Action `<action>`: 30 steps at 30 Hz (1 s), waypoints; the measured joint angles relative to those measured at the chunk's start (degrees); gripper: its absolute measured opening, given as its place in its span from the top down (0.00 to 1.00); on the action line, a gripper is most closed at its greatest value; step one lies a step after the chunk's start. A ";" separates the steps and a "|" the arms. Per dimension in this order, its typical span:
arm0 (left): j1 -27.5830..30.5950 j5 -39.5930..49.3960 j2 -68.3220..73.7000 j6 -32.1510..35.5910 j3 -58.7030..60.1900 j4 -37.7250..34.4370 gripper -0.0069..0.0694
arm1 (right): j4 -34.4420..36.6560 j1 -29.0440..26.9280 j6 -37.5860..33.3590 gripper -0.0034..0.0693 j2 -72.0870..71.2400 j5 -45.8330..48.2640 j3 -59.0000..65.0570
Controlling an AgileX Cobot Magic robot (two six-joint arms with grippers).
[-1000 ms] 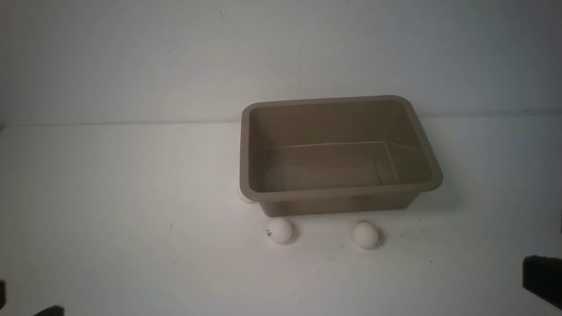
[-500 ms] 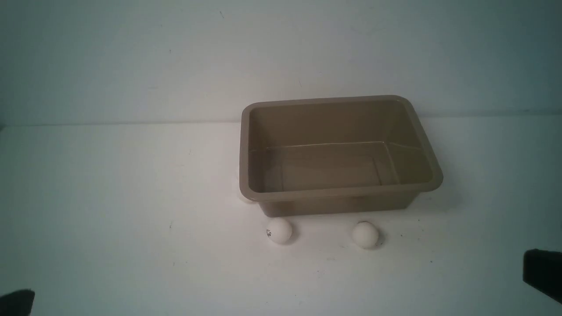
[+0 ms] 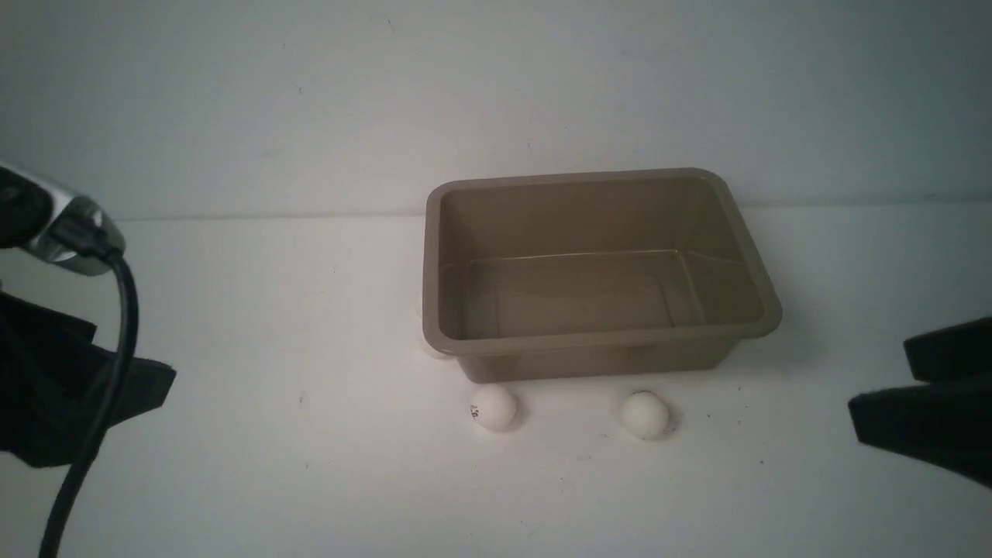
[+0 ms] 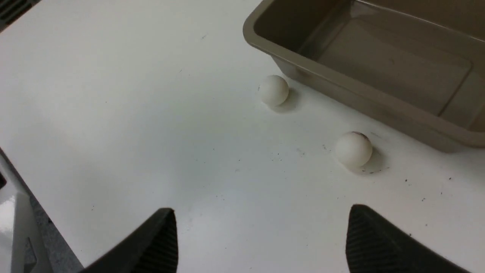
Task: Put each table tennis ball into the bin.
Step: Use the right arm to clamp the table tennis ball closest to it
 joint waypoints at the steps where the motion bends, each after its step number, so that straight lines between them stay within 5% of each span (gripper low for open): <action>1: -0.35 -1.18 0.99 0.37 0.00 -1.24 0.31 | -0.22 0.38 -0.26 0.22 1.65 -0.36 -1.65; 7: -3.39 -9.54 4.59 5.12 0.00 -7.38 0.31 | -3.06 8.40 -0.49 0.22 10.67 -5.63 -11.22; 14: -6.38 -13.52 8.57 7.60 0.00 -8.60 0.31 | -22.05 22.00 13.74 0.22 27.37 -7.20 -24.66; 22: -6.44 -16.34 8.81 7.89 0.00 -8.60 0.31 | -31.69 23.67 34.41 0.22 38.94 -3.23 -29.56; 30: -6.44 -17.70 8.92 8.86 0.00 -8.60 0.31 | -32.27 23.76 38.46 0.22 41.73 -3.38 -29.05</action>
